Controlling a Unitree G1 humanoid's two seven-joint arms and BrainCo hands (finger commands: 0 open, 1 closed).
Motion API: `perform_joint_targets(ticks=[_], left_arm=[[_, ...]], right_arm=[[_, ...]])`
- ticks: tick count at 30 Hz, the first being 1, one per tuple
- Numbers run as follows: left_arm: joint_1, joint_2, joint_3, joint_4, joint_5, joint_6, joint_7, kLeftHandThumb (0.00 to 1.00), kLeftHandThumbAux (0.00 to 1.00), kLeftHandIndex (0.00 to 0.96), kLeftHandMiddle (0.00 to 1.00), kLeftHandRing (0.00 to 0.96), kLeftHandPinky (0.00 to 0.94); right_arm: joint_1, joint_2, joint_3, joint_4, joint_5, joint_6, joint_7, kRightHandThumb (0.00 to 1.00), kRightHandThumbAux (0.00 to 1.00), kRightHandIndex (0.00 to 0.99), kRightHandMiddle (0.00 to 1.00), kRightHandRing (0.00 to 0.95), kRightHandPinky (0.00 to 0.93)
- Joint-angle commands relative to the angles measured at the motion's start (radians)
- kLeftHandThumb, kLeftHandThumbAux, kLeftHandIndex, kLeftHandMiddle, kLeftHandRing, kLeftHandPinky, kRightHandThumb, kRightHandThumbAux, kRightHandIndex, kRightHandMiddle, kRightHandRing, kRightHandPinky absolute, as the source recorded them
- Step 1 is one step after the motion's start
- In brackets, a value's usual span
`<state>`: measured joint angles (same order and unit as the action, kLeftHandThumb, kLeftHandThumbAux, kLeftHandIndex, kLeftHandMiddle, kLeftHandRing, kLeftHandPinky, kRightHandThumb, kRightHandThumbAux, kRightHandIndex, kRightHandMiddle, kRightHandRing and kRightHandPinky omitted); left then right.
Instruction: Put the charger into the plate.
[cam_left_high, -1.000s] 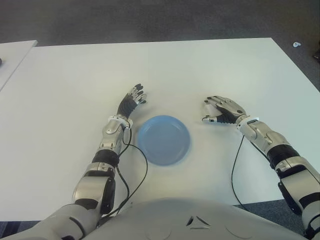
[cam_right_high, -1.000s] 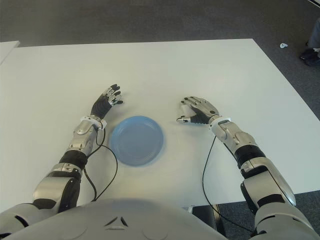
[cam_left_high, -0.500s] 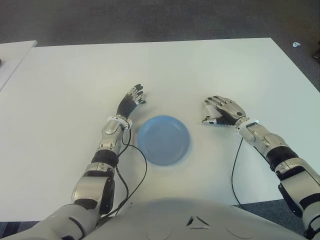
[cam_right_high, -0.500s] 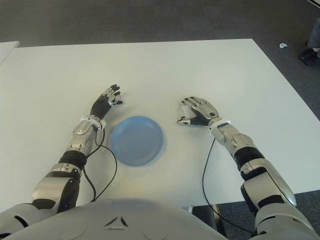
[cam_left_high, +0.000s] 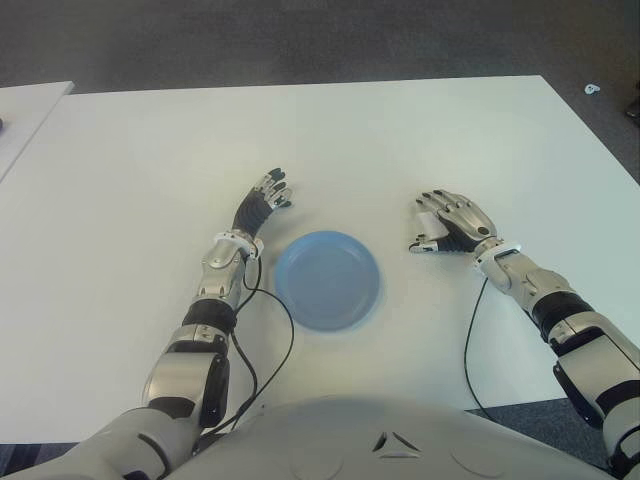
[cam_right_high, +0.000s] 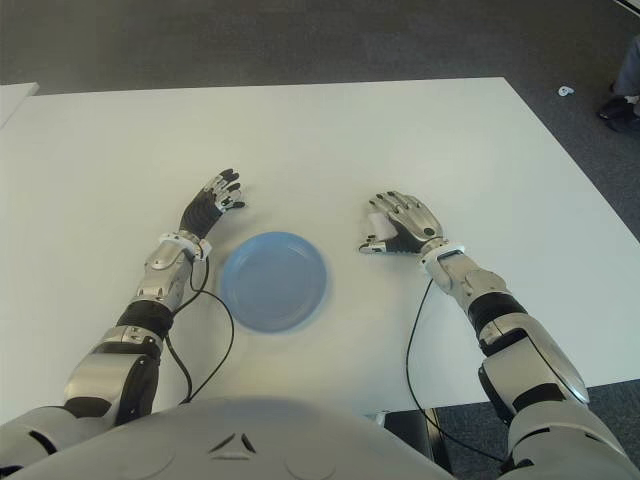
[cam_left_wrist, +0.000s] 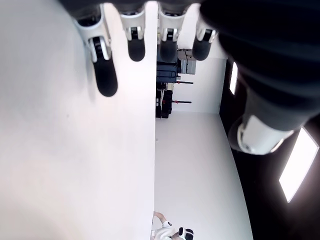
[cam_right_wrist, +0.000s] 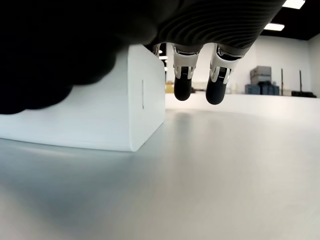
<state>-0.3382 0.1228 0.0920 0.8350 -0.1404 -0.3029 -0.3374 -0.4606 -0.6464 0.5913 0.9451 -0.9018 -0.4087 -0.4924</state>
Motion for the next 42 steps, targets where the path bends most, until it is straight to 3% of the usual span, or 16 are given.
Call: perform_joint_targets(ticks=[1, 18, 28, 36, 38, 42], left_arm=[[0.042, -0.001, 0.001, 0.037, 0.002, 0.051, -0.013, 0.128, 0.635, 0.02, 0.033, 0.038, 0.088], [0.056, 0.007, -0.005, 0.003, 0.014, 0.067, -0.01, 0.102, 0.645, 0.009, 0.023, 0.029, 0.076], [0.066, 0.011, -0.009, -0.017, 0.02, 0.077, -0.009, 0.091, 0.635, 0.01, 0.024, 0.027, 0.068], [0.07, 0.01, -0.008, -0.029, 0.015, 0.091, -0.015, 0.086, 0.636, 0.013, 0.021, 0.027, 0.076], [0.073, 0.01, -0.009, -0.038, 0.014, 0.096, -0.016, 0.086, 0.636, 0.013, 0.021, 0.027, 0.077], [0.079, 0.008, -0.01, -0.051, 0.014, 0.105, -0.015, 0.085, 0.637, 0.015, 0.02, 0.027, 0.077]], right_arm=[[0.025, 0.019, 0.05, 0.069, -0.038, -0.006, -0.001, 0.269, 0.149, 0.0, 0.0, 0.0, 0.0], [-0.037, 0.024, 0.135, 0.203, -0.063, -0.017, -0.169, 0.241, 0.172, 0.0, 0.0, 0.0, 0.0], [-0.051, 0.028, 0.15, 0.24, -0.042, -0.044, -0.199, 0.226, 0.174, 0.0, 0.0, 0.0, 0.005], [-0.05, 0.032, 0.128, 0.246, -0.003, -0.083, -0.181, 0.254, 0.194, 0.0, 0.008, 0.023, 0.132], [-0.049, 0.03, 0.121, 0.242, 0.006, -0.096, -0.175, 0.267, 0.199, 0.068, 0.07, 0.074, 0.171], [-0.049, 0.026, 0.113, 0.236, 0.01, -0.117, -0.174, 0.322, 0.216, 0.245, 0.313, 0.301, 0.355]])
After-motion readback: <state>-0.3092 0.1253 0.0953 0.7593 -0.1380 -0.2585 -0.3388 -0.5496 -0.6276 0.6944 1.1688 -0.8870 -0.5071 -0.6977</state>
